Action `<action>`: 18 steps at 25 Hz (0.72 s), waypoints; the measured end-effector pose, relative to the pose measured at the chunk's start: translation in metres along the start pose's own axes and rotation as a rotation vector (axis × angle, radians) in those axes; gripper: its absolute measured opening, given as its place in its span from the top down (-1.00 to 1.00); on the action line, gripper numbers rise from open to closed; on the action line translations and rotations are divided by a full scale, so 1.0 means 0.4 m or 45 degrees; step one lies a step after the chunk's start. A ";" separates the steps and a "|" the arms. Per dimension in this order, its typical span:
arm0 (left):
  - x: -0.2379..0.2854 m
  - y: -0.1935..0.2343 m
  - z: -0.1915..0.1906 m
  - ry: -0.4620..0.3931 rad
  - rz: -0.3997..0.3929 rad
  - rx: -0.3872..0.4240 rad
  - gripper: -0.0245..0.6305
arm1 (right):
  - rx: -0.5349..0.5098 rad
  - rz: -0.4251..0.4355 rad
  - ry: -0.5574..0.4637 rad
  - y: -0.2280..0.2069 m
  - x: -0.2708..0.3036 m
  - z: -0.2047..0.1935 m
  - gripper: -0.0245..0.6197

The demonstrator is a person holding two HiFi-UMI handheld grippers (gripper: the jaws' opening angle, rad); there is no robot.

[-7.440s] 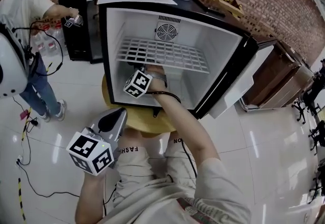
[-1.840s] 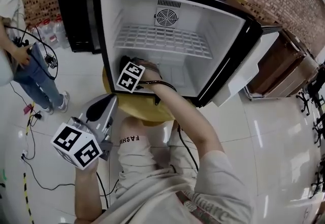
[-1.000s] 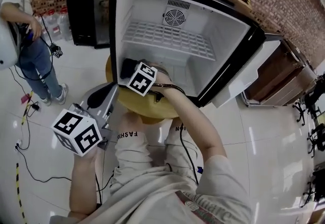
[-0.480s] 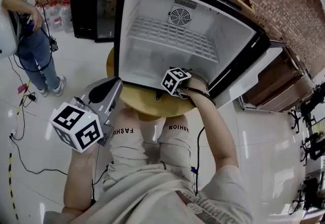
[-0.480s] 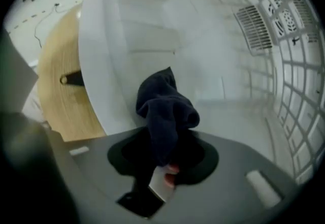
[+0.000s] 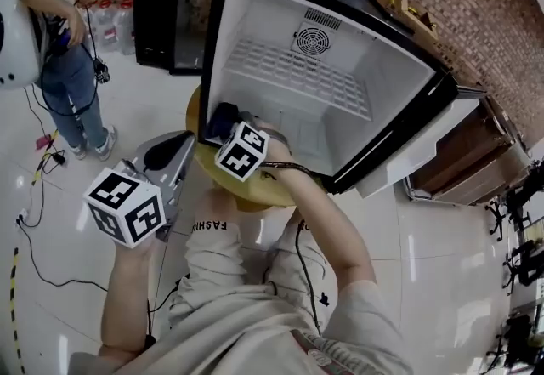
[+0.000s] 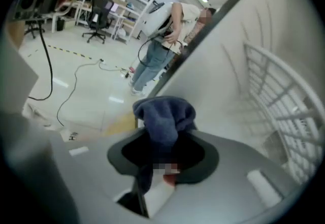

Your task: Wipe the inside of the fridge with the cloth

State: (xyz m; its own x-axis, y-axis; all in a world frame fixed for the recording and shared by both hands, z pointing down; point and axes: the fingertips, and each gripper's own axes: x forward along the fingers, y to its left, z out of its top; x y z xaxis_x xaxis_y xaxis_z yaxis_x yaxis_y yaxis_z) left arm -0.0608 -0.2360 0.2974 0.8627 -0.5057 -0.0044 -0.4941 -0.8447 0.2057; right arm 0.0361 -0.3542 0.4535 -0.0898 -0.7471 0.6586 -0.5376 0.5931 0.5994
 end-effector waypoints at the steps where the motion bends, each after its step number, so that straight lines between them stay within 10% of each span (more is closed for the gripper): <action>1: -0.003 0.004 -0.008 0.017 0.002 0.021 0.92 | 0.000 0.030 -0.005 0.026 0.032 0.015 0.53; 5: -0.006 0.002 0.007 0.006 -0.009 0.074 0.92 | 0.135 0.006 0.145 -0.004 0.014 -0.082 0.54; 12: 0.037 -0.015 -0.014 -0.111 -0.088 -0.093 0.92 | 0.066 -0.409 1.010 -0.150 -0.191 -0.615 0.56; 15: 0.069 -0.034 -0.063 -0.111 -0.175 -0.168 0.92 | 0.066 -0.418 0.993 -0.154 -0.213 -0.641 0.56; 18: 0.094 -0.051 -0.123 -0.066 -0.226 -0.150 0.92 | 0.167 -0.422 0.683 -0.144 -0.238 -0.574 0.54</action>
State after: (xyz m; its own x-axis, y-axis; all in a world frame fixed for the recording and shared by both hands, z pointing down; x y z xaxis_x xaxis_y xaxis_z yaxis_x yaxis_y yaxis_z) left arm -0.0130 -0.2291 0.3411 0.9267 -0.3621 -0.1007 -0.3165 -0.8964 0.3102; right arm 0.2680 -0.2483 0.4609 0.5123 -0.6101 0.6044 -0.5658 0.2897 0.7720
